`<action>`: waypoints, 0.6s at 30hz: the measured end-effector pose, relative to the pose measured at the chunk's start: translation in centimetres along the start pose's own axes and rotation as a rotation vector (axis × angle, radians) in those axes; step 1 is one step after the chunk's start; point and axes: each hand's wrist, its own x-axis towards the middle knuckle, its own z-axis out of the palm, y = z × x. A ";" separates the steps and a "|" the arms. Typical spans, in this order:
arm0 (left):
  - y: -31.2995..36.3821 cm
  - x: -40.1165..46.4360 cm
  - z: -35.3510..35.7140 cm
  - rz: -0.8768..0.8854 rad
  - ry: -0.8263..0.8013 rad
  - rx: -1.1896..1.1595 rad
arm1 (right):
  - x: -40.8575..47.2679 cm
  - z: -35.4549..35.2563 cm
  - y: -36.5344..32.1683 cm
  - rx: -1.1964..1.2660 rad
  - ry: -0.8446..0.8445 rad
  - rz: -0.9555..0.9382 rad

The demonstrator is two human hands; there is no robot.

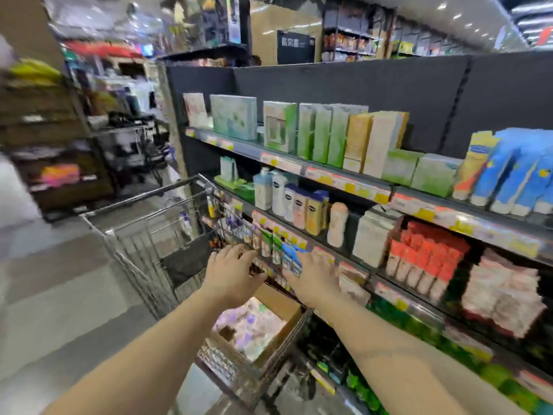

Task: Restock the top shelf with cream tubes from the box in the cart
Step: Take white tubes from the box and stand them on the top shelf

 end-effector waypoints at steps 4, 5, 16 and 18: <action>-4.6 4.2 2.9 -0.065 -0.039 0.031 | 6.1 3.5 -1.9 0.029 -0.061 -0.028; -5.5 5.6 3.7 -0.086 -0.050 0.032 | 7.8 4.2 -2.2 0.039 -0.059 -0.031; -10.2 19.8 13.4 -0.078 -0.249 -0.079 | 23.6 11.0 -0.7 0.074 -0.191 0.029; -10.7 21.3 15.4 -0.037 -0.280 -0.101 | 24.9 12.4 0.0 0.089 -0.208 0.057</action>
